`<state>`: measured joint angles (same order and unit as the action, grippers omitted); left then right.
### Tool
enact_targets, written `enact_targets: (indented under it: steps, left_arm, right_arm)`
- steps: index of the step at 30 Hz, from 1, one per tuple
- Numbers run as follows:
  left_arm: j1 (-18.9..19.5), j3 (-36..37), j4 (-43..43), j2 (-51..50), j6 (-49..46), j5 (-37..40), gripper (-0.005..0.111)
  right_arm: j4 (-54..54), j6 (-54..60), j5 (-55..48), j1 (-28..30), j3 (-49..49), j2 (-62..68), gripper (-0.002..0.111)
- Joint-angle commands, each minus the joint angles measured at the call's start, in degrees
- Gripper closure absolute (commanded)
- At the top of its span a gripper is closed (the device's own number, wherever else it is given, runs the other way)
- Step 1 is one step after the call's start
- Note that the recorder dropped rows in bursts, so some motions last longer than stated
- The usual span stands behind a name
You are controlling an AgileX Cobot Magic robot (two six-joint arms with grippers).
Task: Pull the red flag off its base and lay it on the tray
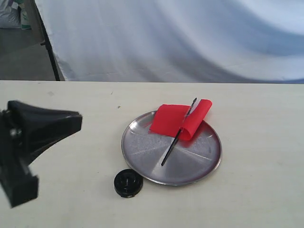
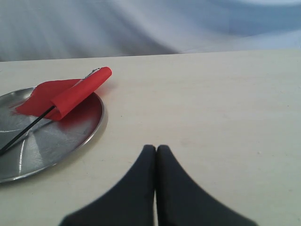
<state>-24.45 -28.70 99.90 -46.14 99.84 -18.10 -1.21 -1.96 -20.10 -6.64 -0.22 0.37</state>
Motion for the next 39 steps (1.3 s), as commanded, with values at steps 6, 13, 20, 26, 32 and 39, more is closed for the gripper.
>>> enact_targets:
  steps: [6,13,20,26,32,39]
  left_arm:
    - [-0.13,20.01,-0.55,25.61,5.64,1.37,0.107]
    - [-0.13,22.46,-0.68,29.01,5.64,-2.50,0.107]
    - [-0.13,22.46,-0.69,29.01,5.64,-2.88,0.107]
    - [-0.13,22.46,-0.78,29.01,5.64,-4.55,0.107]
    - [-0.13,22.46,-0.78,29.01,5.64,-6.84,0.107]
    - [-0.13,22.46,-7.20,28.89,3.55,-5.32,0.107]
  right_arm:
    - [-0.16,-0.15,0.29,0.32,0.22,-0.37,0.109]
    - [-0.16,-0.15,0.29,0.32,0.22,-0.37,0.109]
    - [-0.16,-0.15,0.29,0.32,0.22,-0.37,0.109]
    - [-0.16,-0.15,0.29,0.32,0.22,-0.37,0.109]
    - [-0.16,-0.15,0.29,0.32,0.22,-0.37,0.109]
    - [-0.16,-0.15,0.29,0.32,0.22,-0.37,0.109]
